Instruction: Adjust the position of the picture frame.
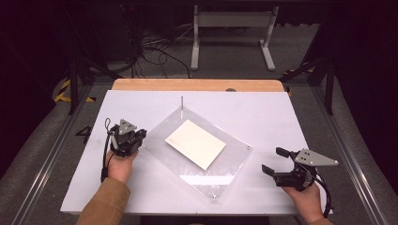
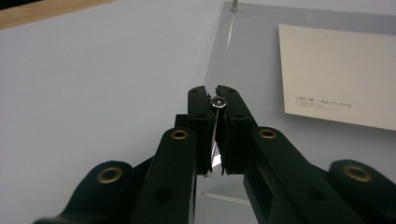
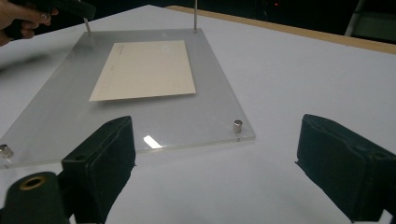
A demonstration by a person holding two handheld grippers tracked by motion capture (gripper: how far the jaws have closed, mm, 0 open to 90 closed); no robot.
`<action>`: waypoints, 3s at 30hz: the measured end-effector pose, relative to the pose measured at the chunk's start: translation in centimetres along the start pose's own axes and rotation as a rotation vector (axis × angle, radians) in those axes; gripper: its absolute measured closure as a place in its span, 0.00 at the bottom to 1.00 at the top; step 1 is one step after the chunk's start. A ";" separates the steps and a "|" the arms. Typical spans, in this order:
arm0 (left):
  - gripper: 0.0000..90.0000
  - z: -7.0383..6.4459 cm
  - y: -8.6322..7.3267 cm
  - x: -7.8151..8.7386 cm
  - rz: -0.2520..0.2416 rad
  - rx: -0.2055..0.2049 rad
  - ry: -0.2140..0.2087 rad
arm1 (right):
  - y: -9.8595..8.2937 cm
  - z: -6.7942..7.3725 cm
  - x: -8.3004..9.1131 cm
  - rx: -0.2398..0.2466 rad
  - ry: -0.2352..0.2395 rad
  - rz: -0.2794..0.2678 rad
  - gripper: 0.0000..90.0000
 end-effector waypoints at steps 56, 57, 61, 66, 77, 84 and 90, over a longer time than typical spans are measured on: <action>0.61 -1.8 2.7 -0.4 -0.103 0.033 -0.196 | 1.8 -1.3 -4.2 0.005 0.022 0.211 0.69; 0.61 -2.1 2.4 0.0 -0.099 0.027 -0.208 | 1.9 -1.4 -4.7 0.000 0.026 0.229 0.70; 0.59 -3.2 1.1 1.3 -0.112 0.000 -0.230 | 1.9 -2.2 -6.7 -0.017 0.041 0.282 0.72; 0.59 -3.7 -0.1 2.3 -0.139 0.017 -0.271 | 1.6 -2.6 -8.5 -0.018 0.047 0.332 0.75; 0.59 -3.5 -1.8 3.3 -0.119 0.019 -0.302 | 0.5 -3.1 -9.9 -0.032 0.039 0.364 0.87; 0.59 -3.3 -2.2 3.0 -0.103 0.021 -0.302 | 0.4 -2.9 -10.1 -0.008 0.029 0.368 0.92; 0.59 -3.1 -2.3 2.9 -0.096 0.032 -0.305 | 0.5 -2.6 -10.0 -0.013 0.025 0.379 0.92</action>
Point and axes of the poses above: each handheld gripper's, and its own axes: x roughly backward along the jaws, y roughly out of its top, z roughly to its left, the point moved 4 cm from there along -x, roughly forward along the jaws, and after that the axes turned 12 degrees about x, right-handed, at the moved point
